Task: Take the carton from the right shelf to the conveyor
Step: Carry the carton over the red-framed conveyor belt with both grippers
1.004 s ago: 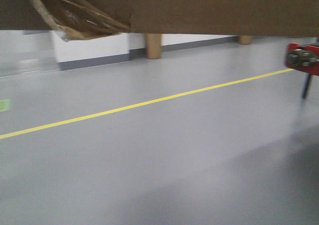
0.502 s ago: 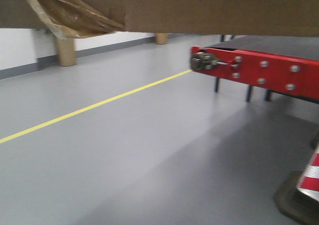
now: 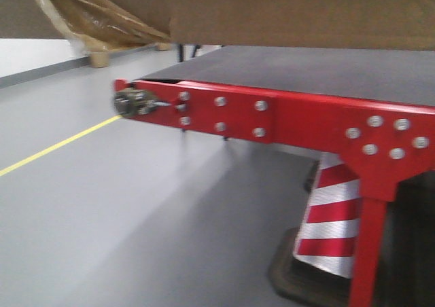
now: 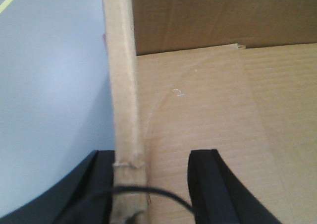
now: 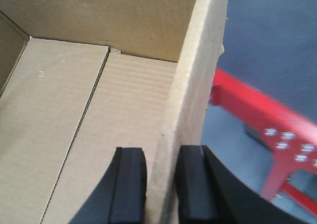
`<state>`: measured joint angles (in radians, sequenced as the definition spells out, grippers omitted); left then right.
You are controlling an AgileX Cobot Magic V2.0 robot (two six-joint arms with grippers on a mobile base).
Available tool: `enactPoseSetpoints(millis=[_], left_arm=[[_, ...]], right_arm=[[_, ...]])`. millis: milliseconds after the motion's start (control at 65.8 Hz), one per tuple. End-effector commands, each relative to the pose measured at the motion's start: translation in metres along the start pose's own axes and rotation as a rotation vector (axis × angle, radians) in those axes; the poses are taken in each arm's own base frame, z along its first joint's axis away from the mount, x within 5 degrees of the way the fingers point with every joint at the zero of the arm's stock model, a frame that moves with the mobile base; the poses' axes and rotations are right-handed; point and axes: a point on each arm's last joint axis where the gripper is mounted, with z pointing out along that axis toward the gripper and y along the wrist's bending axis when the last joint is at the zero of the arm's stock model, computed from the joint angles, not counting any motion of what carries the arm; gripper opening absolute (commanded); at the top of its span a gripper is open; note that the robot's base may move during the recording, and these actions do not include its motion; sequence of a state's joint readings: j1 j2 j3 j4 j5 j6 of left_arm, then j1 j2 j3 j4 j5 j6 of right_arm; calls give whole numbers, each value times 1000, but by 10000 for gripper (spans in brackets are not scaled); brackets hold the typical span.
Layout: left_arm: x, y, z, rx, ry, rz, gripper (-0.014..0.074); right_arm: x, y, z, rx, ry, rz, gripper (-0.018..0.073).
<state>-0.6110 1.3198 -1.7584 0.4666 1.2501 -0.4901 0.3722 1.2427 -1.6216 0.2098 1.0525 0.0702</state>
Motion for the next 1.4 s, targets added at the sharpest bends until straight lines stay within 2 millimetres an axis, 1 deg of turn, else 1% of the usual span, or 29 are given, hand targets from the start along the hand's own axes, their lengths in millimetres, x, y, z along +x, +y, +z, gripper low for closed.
enactPoseSetpoints(millis=[0,1384], left_arm=[[-4,-3,-6,42,-50,31,-16],[-4,-3,-6,42,-50,31,-16]], right_arm=[[-5,4,-6,-38,-66,8,-64],[-5,4,-6,-38,-66,8,-64]])
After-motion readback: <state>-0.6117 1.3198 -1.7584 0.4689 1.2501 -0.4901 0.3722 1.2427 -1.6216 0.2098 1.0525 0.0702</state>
